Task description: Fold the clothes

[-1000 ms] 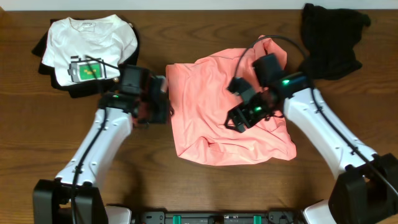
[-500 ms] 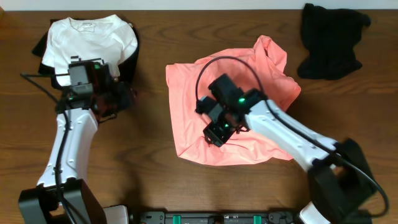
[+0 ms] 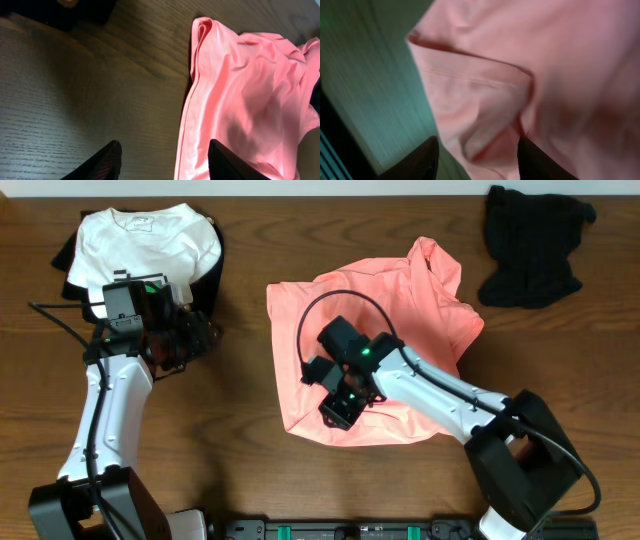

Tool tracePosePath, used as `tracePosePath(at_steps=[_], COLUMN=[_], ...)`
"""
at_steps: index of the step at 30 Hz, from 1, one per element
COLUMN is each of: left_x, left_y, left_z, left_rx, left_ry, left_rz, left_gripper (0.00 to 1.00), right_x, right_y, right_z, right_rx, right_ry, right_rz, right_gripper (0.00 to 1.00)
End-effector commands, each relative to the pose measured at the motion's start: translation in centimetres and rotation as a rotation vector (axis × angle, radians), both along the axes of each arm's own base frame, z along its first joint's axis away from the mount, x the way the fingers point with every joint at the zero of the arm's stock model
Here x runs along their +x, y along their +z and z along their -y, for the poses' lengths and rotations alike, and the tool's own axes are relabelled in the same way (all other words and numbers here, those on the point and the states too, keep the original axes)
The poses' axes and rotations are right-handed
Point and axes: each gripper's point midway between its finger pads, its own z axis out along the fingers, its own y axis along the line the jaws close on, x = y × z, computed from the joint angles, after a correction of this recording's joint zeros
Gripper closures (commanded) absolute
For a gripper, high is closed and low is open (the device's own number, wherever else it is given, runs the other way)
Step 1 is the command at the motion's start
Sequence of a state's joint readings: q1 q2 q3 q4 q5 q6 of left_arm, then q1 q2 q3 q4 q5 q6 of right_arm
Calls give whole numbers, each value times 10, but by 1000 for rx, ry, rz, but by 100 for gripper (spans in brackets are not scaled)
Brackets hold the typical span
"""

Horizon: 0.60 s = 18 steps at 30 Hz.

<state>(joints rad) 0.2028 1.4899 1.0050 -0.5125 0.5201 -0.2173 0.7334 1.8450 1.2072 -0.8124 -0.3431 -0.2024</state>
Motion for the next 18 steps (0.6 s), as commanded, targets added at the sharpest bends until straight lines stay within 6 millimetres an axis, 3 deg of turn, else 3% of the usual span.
tracePosePath(at_steps=[1, 12, 16, 18], left_x=[2, 2, 2, 2], left_y=[11, 11, 11, 11], left_z=[0, 0, 0, 0], left_rx=[-6, -6, -6, -6], left_ry=[3, 3, 3, 3], left_rz=[29, 29, 29, 28], left_gripper=[44, 44, 44, 43], right_x=[-11, -5, -7, -8], right_y=[-1, -16, -26, -28], right_z=[-11, -7, -5, -4], right_rx=[20, -28, -47, -56], right_ry=[58, 55, 46, 41], right_rz=[-7, 22, -2, -12], right_gripper=[51, 53, 60, 68])
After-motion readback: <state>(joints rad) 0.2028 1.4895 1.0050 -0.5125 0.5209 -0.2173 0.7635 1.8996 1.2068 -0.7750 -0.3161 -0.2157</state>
